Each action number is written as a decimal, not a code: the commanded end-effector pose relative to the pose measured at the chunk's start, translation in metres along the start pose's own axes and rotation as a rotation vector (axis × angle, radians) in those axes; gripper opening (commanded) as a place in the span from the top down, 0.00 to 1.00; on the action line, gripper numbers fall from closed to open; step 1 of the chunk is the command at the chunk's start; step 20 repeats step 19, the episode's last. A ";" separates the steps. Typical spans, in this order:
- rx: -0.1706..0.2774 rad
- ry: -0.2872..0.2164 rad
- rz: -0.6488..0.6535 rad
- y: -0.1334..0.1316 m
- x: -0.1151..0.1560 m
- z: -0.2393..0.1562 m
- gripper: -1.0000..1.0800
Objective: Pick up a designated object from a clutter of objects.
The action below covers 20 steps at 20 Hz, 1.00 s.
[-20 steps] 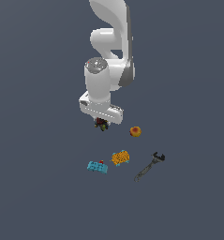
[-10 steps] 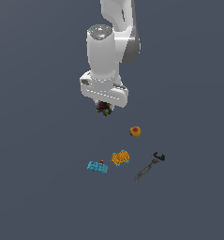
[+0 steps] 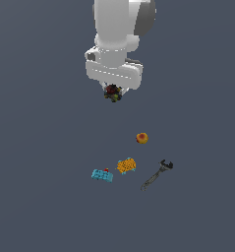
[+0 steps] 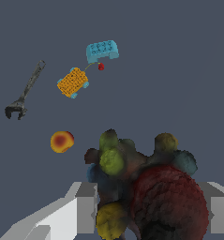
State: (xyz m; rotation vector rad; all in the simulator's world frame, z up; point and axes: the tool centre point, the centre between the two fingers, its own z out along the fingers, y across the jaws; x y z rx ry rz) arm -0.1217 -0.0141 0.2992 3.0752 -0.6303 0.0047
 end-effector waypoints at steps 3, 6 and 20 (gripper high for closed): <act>0.000 -0.001 0.000 -0.002 -0.012 -0.035 1.00; 0.000 -0.002 0.000 -0.004 -0.019 -0.054 1.00; 0.002 -0.003 -0.001 -0.008 -0.029 -0.092 1.00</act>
